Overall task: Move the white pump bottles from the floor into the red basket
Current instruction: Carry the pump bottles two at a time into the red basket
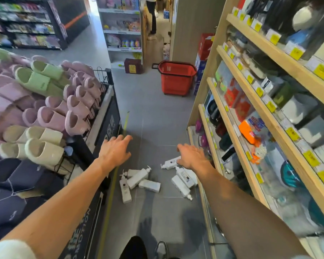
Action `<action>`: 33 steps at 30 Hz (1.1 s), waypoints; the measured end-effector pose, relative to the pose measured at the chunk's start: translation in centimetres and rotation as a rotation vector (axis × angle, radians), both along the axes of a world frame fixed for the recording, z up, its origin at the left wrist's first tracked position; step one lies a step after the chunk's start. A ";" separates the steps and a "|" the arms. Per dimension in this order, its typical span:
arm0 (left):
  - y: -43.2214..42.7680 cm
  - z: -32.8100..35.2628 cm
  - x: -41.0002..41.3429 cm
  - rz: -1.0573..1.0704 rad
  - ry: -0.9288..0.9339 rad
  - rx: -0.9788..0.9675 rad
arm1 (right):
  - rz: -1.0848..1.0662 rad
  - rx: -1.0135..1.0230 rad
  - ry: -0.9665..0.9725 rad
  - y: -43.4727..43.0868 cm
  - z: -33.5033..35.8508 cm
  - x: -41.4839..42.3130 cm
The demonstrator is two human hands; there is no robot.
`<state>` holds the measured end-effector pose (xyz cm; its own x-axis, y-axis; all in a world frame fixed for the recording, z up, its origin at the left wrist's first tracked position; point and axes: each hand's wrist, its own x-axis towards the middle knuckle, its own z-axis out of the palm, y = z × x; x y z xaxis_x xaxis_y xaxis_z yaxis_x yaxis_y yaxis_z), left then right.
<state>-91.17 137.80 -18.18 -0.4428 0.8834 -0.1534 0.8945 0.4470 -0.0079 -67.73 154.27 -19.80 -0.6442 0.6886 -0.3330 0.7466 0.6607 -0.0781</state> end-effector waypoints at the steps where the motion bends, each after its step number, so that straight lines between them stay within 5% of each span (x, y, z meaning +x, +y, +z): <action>1: 0.6 -0.4 -0.5 0.000 -0.007 -0.008 | 0.004 -0.014 0.002 0.5 -0.5 -0.6; 21: 13.7 -8.0 -15.5 -0.073 -0.110 -0.133 | -0.021 -0.195 -0.103 6.9 -10.3 -14.2; 33: 13.7 -30.6 -15.2 0.097 -0.330 -0.460 | -0.145 -0.383 -0.129 9.9 -30.4 -17.2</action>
<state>-106.36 151.53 -48.81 -0.3816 0.6509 -0.6563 0.8378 0.5434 0.0518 -84.89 164.20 -50.16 -0.4867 0.5796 -0.6536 0.8491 0.4899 -0.1978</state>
